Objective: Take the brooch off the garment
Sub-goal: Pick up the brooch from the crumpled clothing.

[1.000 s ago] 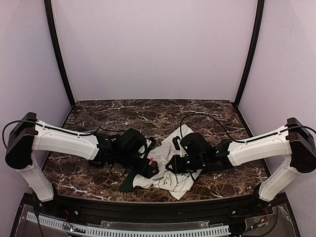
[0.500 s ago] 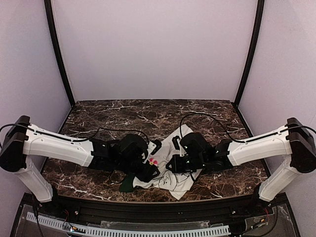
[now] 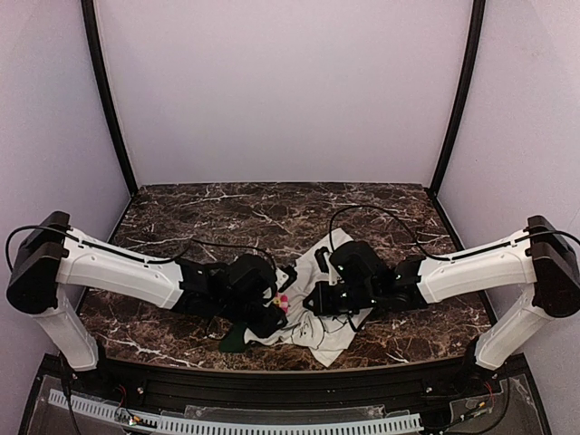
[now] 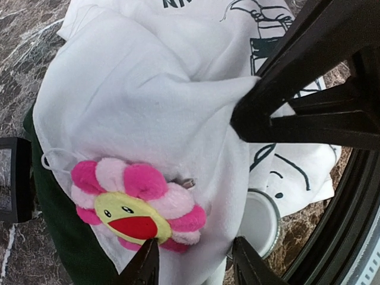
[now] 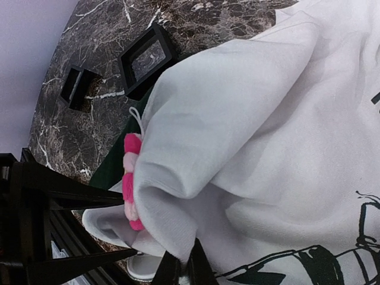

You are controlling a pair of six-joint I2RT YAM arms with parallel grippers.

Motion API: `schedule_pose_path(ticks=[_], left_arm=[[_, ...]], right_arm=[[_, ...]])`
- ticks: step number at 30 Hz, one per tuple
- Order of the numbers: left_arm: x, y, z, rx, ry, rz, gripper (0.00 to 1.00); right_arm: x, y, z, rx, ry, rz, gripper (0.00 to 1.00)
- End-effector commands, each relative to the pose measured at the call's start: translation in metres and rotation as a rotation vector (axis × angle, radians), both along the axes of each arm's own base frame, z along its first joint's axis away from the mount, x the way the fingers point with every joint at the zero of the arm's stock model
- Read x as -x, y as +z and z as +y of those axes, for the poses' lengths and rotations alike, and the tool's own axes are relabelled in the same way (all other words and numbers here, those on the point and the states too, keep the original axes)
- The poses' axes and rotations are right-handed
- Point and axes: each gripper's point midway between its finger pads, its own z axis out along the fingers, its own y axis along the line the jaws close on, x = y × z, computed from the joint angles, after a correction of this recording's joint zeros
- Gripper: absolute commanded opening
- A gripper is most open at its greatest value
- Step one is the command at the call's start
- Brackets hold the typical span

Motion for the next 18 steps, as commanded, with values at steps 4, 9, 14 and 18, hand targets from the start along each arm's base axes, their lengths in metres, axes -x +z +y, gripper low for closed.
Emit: schedule_pose_path(ticks=[4,9,14,18], left_arm=[[-0.007,-0.016,0.008,-0.078,0.038,-0.010,0.21],[-0.015,0.002,0.011,-0.040,0.081,-0.048,0.01],[-0.015,0.051,-0.001,0.141,0.074,-0.018,0.01],[-0.003,0.084,-0.014,0.313,0.007,0.044,0.01]], right_arm=[[-0.008,0.027,0.015,-0.060,0.009,-0.064,0.03],[-0.016,0.041,0.021,-0.066,0.007,-0.106,0.05],[-0.022,0.047,0.015,-0.009,-0.026,-0.120,0.40],[-0.019,0.059,0.000,-0.001,-0.078,-0.097,0.66]])
